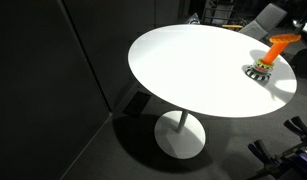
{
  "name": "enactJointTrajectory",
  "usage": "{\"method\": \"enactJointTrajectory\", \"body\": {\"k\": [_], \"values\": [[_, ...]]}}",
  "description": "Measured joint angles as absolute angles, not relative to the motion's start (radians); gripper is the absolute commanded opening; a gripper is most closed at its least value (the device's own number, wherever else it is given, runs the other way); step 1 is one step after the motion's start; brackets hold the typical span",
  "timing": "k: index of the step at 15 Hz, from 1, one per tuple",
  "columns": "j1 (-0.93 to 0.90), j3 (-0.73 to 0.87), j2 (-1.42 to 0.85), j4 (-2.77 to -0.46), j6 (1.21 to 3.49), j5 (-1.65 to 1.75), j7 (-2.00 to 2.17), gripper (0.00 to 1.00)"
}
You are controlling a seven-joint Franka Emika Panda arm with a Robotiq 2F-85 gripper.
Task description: Put the round, orange item on the block
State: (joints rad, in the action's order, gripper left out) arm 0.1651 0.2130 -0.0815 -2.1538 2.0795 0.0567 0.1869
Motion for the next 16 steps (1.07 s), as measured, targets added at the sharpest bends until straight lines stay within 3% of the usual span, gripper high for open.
{"method": "enactJointTrajectory", "body": {"k": [16], "values": [[0.167,0.220,-0.110,-2.167,2.080,0.065,0.187,1.00]]}}
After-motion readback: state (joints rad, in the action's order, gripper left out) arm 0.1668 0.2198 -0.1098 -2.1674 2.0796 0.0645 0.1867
